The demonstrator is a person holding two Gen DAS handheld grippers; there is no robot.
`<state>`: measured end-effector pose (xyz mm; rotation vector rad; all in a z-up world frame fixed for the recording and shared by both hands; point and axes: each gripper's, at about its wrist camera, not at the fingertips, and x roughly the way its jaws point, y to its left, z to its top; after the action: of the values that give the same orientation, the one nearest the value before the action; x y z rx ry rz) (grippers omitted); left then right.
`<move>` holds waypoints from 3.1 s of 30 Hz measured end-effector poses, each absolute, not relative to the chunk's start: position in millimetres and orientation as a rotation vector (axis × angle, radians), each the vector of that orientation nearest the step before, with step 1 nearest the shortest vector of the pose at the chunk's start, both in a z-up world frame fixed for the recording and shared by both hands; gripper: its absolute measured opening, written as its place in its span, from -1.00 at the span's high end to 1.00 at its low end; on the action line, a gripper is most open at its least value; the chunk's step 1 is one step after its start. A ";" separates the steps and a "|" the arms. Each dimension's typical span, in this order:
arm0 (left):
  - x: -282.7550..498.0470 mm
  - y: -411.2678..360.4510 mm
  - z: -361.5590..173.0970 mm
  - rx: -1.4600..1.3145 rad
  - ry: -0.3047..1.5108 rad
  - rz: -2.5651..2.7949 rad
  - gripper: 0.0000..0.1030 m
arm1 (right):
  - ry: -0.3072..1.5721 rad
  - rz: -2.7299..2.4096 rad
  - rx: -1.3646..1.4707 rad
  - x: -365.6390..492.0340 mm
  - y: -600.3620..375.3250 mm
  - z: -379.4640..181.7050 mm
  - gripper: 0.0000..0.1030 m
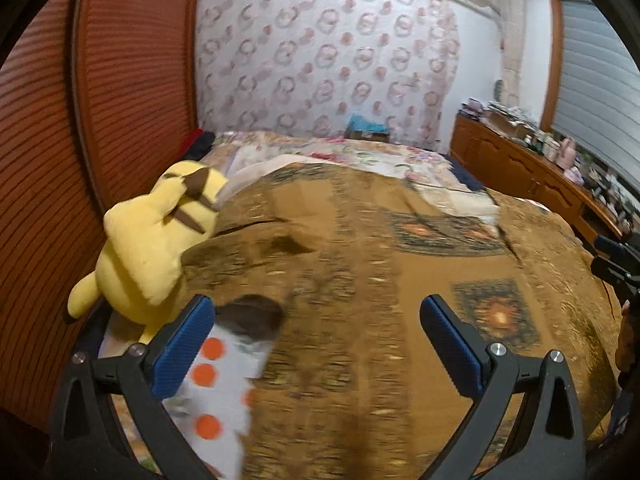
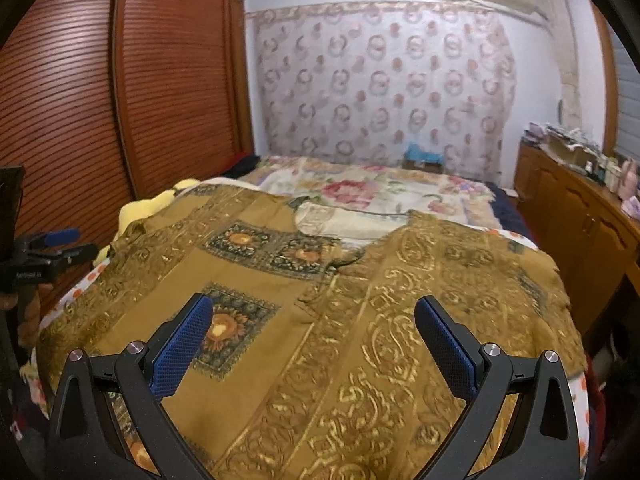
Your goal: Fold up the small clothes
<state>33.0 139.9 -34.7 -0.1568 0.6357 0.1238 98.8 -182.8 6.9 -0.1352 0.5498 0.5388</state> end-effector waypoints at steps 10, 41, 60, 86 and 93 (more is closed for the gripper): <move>58.0 215.5 -56.4 -0.319 0.707 0.170 -0.69 | 0.640 0.621 -0.182 146.3 -147.7 -8.7 -0.99; 124.6 293.6 -93.9 -0.636 0.829 0.034 0.83 | 0.723 0.670 -0.148 188.0 -140.7 -20.3 -0.99; 155.6 133.7 39.1 -0.119 0.679 -0.163 0.97 | 0.671 0.622 -0.121 176.2 -163.3 -6.8 -0.99; 137.2 117.6 -41.4 -0.036 0.832 -0.058 -0.02 | 0.711 0.742 -0.190 198.4 -118.7 -0.8 -0.65; 131.6 98.9 -40.9 -0.006 0.796 -0.100 -0.17 | 0.699 0.743 -0.197 196.0 -114.2 0.3 -0.64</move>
<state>131.6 98.9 -40.9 -0.0055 0.7956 -0.0999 196.0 -114.2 0.3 -0.1971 0.6991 0.7433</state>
